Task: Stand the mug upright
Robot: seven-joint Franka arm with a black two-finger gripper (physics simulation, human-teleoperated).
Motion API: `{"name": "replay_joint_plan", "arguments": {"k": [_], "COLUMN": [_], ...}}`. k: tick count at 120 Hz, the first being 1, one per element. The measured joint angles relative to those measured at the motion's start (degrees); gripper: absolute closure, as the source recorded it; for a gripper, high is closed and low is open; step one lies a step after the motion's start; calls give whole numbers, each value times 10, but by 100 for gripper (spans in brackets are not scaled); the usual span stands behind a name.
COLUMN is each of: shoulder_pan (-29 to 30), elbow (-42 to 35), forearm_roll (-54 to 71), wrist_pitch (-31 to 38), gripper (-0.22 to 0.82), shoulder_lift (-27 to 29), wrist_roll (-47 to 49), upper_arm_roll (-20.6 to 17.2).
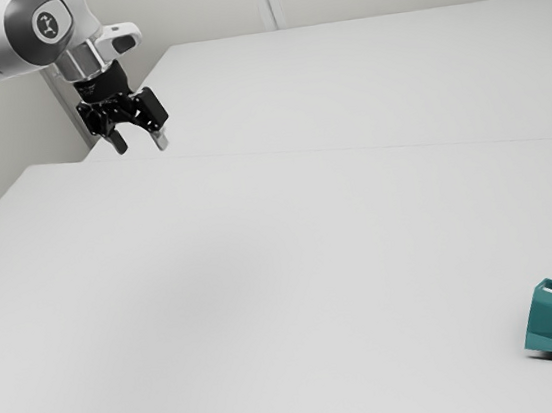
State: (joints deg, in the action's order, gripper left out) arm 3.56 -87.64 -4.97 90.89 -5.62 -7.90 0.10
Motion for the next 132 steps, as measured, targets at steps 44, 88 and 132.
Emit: {"name": "replay_joint_plan", "arguments": {"k": [44, 88, 132], "shoulder_pan": [1, -3, -38], "elbow": [-8, -120, -185], "forearm_roll": [-2, -141, -264], "wrist_pitch": [1, 111, 271], "gripper": [0, 0, 0], "shoulder_lift": [0, 10, -48], "wrist_roll": [2, 1, -1], "upper_arm_roll": [-2, -108, -223]}}
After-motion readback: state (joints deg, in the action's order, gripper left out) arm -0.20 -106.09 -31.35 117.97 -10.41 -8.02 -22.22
